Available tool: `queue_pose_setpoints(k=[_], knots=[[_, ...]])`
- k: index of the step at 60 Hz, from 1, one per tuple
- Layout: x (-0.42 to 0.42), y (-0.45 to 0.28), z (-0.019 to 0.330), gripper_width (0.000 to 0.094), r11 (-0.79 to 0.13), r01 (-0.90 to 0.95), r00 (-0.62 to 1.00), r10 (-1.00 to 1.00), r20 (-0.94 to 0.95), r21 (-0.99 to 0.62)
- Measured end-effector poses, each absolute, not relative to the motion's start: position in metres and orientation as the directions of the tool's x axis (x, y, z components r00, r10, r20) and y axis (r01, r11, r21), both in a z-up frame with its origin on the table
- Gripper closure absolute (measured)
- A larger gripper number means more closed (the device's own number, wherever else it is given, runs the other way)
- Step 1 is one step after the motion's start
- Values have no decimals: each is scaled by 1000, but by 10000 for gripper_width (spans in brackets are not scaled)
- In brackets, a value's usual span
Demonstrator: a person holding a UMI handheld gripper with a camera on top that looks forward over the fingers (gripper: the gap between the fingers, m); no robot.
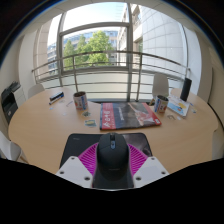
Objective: Arrange mouse
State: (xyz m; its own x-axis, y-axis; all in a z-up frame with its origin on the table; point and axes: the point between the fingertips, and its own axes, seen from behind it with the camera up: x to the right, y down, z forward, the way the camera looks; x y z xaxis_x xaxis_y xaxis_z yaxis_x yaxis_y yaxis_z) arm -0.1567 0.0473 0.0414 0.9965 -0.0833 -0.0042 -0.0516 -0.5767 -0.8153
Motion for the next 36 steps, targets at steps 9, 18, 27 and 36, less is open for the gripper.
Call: queue_pose_setpoints(k=[9,18,27,36], knots=[[-158,44,0,476,-676,-25,998,-63,24,-736],[-166,37,-6,309,-686,-33,998,-61,13,-727],[-169,23,37,108,-650,-16,997,-68,37,-760],[-175,-7,92,87,-616,-10,995,-85,54,-788]])
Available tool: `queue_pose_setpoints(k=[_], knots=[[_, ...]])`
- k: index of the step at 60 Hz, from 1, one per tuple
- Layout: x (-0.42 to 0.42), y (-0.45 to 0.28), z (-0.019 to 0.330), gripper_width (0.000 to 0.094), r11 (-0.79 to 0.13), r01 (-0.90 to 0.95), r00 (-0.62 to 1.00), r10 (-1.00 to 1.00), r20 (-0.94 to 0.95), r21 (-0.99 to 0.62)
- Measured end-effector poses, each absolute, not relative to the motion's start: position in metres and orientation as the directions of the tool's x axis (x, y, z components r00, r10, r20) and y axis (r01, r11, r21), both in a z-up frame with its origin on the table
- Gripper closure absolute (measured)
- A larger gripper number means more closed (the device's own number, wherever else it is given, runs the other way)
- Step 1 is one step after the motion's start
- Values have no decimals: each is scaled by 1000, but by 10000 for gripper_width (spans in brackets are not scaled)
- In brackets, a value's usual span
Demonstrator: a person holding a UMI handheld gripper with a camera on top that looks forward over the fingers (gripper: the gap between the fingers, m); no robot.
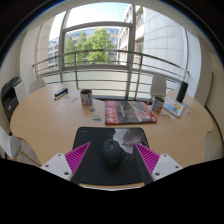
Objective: Arrange mouse
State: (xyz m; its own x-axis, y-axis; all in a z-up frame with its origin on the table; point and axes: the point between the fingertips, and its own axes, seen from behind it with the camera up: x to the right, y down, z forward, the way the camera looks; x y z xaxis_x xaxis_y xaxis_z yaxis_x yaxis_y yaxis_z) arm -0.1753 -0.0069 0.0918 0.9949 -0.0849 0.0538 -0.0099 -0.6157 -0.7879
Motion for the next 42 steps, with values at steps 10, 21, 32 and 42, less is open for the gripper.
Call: queue_pose_setpoints(k=[10,21,32,42], knots=[[-188,-52,147,91,-582,3,996,-75,57,-813],[-198,-111,180,91,-560,20,994,-78,76,-828],[-208,-165,189,89,-555,8,994,-85,66,-832],[-215,-192,193,90,-561,29,994,-68,81,-827]])
